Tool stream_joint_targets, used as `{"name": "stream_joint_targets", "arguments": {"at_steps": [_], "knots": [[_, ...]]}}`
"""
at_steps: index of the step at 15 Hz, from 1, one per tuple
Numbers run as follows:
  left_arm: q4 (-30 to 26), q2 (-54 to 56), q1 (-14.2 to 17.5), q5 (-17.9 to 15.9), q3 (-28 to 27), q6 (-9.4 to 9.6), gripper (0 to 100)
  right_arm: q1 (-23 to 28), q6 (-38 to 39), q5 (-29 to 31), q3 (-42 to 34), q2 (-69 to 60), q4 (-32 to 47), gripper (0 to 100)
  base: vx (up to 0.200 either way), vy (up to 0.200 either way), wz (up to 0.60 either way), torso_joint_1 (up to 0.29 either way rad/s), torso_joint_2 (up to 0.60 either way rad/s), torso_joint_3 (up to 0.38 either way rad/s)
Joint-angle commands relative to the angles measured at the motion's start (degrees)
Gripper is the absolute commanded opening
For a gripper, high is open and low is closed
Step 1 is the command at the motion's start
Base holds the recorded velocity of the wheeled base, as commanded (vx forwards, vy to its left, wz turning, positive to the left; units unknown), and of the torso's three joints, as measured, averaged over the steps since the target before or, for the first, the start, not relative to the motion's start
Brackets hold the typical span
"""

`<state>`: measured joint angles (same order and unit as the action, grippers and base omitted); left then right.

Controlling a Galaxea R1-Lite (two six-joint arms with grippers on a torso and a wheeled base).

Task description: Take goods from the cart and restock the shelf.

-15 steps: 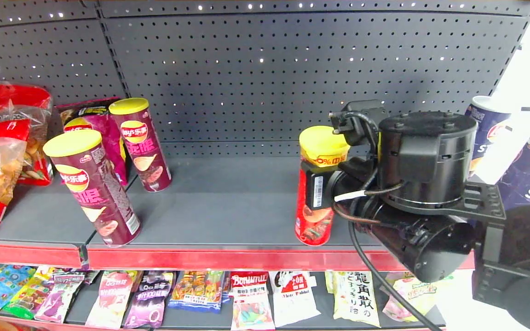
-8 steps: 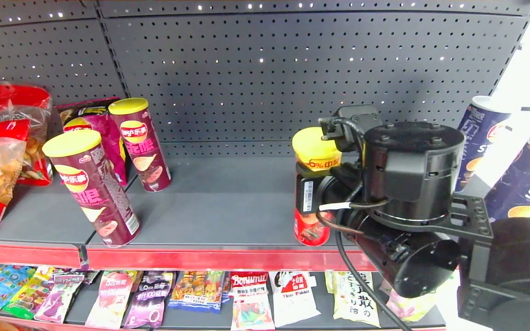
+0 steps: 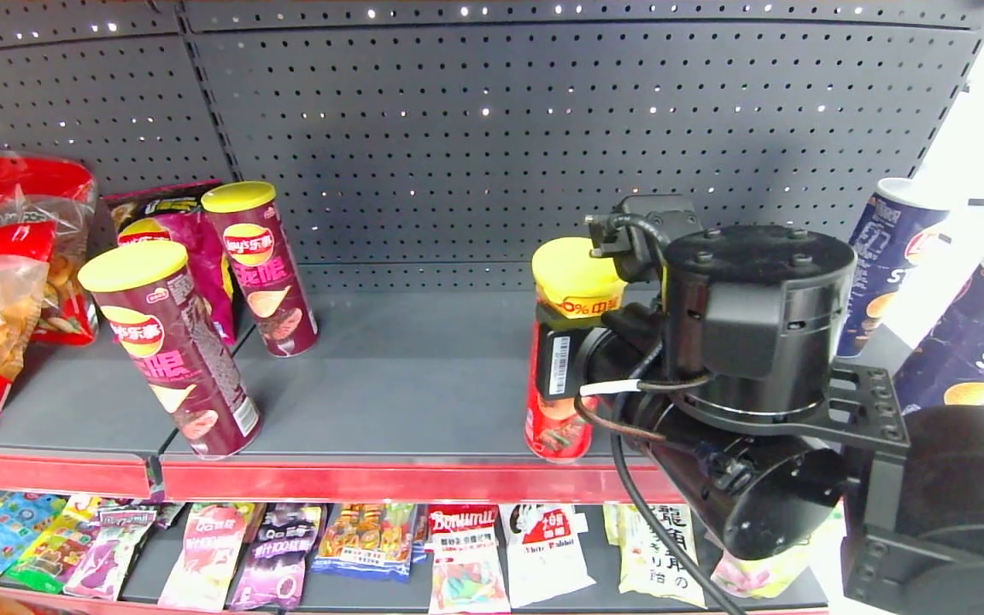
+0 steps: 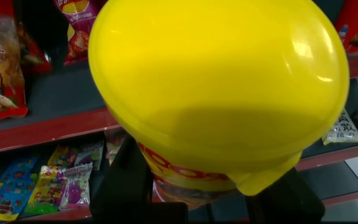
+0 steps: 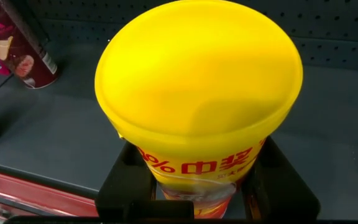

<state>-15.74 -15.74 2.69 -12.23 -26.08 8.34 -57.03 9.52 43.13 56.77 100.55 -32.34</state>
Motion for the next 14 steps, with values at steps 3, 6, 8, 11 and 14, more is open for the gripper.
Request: {"name": "stream_joint_targets", "arguments": {"at_steps": [3,6,8,11,14], "knots": [[0.01,0.01,0.03,0.01,-0.03,0.01,0,0.07,-0.64,0.02,-1.49,-0.44,0.0,0,0.0,0.0,0.0,0.0,0.0,0.0],[0.01,0.01,0.03,0.01,-0.03,0.01,0,0.25,-2.05,-1.21,-1.49,-0.79,0.0,0,0.0,0.0,0.0,0.0,0.0,0.0],[0.01,0.01,0.03,0.01,-0.03,0.01,0,0.25,-2.31,-2.52,-2.02,-0.97,-0.09,0,0.0,0.0,0.0,0.0,0.0,0.0],[0.01,0.01,0.03,0.01,0.06,0.01,0,0.34,-2.23,-2.52,-1.58,-0.79,-0.09,0,0.0,0.0,0.0,0.0,0.0,0.0],[0.01,0.01,0.03,0.01,0.41,0.01,0,0.34,-2.23,-2.09,-1.75,-0.79,-0.09,0,0.0,0.0,0.0,0.0,0.0,0.0]]}}
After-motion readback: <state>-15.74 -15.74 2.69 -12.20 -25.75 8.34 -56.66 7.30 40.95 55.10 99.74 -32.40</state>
